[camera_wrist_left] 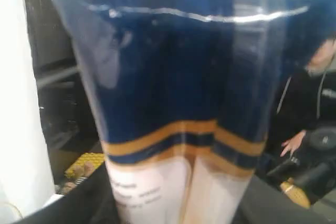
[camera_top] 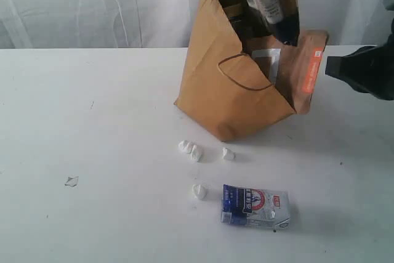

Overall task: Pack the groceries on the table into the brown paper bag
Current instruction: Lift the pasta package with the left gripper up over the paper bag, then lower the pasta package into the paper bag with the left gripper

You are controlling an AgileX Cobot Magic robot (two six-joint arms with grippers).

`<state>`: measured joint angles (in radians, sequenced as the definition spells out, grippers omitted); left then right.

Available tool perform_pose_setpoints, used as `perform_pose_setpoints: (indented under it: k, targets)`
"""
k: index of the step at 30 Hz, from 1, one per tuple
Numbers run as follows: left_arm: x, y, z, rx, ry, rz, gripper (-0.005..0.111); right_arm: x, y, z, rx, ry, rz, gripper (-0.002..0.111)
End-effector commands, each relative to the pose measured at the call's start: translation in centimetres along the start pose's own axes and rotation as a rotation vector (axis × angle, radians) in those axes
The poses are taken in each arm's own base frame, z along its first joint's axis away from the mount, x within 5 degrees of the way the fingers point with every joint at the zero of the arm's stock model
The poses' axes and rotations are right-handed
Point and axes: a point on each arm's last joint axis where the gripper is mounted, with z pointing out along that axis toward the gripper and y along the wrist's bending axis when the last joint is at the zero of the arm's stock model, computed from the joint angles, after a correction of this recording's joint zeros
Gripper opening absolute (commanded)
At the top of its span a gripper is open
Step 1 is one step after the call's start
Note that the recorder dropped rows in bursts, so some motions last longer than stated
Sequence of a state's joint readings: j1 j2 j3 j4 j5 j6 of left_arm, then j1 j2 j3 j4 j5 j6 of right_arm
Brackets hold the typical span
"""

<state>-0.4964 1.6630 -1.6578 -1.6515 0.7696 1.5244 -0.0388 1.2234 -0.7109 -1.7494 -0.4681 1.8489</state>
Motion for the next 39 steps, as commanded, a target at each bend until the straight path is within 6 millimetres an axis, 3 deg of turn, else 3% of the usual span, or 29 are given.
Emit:
perform_pose_setpoints:
  k: [1,5,12,22,39]
  targets:
    - [-0.8,-1.3,2.0,-0.018,-0.075,0.189,0.0,0.3,0.0,0.4,-0.019,0.02,-0.031,0.0]
    - [-0.1,-2.0,3.9,-0.103,-0.029,0.371,0.0,0.3,0.1,0.4,-0.028,0.022,-0.038,0.0]
    - [3.7,-2.0,7.0,-0.203,0.139,0.488,0.0,0.4,0.3,0.4,-0.052,0.027,-0.057,0.0]
    - [5.5,-0.2,7.0,-0.337,0.264,0.523,0.0,0.4,0.3,0.4,-0.054,0.028,-0.06,0.0]
    - [11.2,2.5,7.6,-0.436,0.444,0.508,0.0,0.4,0.3,0.4,-0.052,0.027,-0.06,0.0]
